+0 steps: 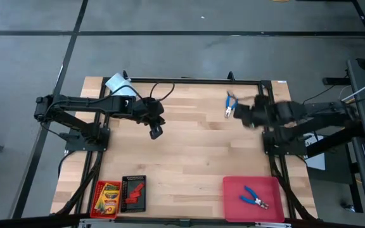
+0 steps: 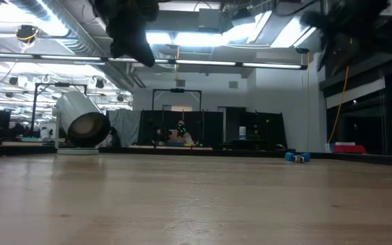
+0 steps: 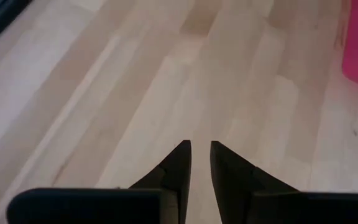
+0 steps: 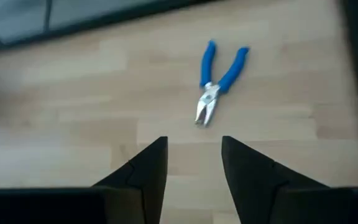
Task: Pick & Place School Supplies
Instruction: Put the blue puncher into the red bin
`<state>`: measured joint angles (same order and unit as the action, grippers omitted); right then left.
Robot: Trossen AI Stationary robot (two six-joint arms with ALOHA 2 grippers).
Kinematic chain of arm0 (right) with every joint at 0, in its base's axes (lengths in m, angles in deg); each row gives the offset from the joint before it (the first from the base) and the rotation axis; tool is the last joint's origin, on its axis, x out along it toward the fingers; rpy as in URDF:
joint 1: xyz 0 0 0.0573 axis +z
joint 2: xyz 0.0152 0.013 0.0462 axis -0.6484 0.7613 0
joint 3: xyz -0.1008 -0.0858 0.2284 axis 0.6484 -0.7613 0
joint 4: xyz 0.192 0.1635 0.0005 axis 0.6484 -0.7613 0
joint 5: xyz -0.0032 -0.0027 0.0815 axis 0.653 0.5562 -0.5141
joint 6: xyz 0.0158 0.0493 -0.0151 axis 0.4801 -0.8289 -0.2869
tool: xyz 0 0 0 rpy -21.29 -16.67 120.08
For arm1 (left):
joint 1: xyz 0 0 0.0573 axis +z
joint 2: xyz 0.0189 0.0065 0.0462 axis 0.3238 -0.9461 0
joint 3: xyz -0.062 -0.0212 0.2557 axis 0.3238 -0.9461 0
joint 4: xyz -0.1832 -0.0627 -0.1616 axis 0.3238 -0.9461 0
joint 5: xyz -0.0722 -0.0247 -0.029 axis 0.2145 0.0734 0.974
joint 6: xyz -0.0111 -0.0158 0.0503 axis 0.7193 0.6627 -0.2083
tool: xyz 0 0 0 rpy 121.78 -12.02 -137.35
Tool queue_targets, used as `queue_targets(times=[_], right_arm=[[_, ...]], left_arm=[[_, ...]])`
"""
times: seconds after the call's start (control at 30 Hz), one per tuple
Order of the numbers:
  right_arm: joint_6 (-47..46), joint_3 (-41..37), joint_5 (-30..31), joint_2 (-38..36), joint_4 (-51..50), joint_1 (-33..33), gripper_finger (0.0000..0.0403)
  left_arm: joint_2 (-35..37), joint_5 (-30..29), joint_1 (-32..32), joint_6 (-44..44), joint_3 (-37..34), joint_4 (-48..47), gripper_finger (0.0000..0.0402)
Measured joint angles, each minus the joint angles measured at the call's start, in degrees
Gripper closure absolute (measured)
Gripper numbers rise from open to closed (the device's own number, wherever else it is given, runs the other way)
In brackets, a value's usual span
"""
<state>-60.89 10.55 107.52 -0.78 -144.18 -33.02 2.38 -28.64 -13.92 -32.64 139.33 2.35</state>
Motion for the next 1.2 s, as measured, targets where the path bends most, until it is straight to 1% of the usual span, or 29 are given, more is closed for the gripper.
queue_targets(times=[0.1,0.17,0.2,0.3,0.4,0.5,0.63,0.77,0.87,0.97,1.07,1.13,1.2], right_arm=[[17.0,0.0,-10.6,0.3,8.8,-12.7,0.0247],[25.6,0.0,-16.5,1.5,13.9,-20.8,0.0249],[28.8,0.0,-19.0,2.4,15.4,-24.8,0.0250],[35.2,0.0,-25.3,6.4,15.4,-34.9,0.0256],[40.8,0.0,-28.4,11.6,14.7,-41.2,0.0259],[43.1,0.0,-29.4,16.6,15.2,-44.6,0.0259],[45.2,0.0,-31.3,22.2,18.6,-47.4,0.0251],[46.2,0.0,-34.6,26.7,22.0,-49.9,0.0242],[47.1,0.0,-35.2,28.9,22.0,-51.1,0.0236],[48.2,0.0,-35.2,30.1,21.5,-52.0,0.0234],[48.4,-0.2,-35.4,30.9,21.4,-52.8,0.0234],[48.3,-0.8,-36.0,31.5,21.4,-53.0,0.0234],[48.3,-1.9,-36.5,32.1,21.5,-53.1,0.0234]], left_arm=[[0.0,-0.6,0.0,0.0,0.0,1.1,0.0345],[0.0,-1.1,0.0,-0.1,0.0,2.2,0.0347],[0.0,-1.1,0.0,-0.1,0.0,2.8,0.0348],[0.0,-1.1,0.0,0.0,0.0,4.0,0.0350],[0.0,-1.2,-0.1,1.2,0.0,4.5,0.0349],[0.0,-1.4,-0.3,2.0,0.0,4.5,0.0346],[0.0,-5.5,-1.5,2.5,0.0,3.6,0.0346],[0.1,-5.4,-2.4,1.3,0.0,2.2,0.0346],[1.1,-5.4,-3.3,-1.5,0.0,0.1,0.0346],[3.3,-5.4,-4.0,-4.9,-0.1,-1.2,0.0346],[7.1,-5.4,-4.2,-7.8,-2.3,-0.3,0.0346],[10.2,-4.4,-4.1,-9.3,-5.0,1.7,0.0345],[14.4,-1.6,-3.7,-10.7,-9.4,5.9,0.0345]])
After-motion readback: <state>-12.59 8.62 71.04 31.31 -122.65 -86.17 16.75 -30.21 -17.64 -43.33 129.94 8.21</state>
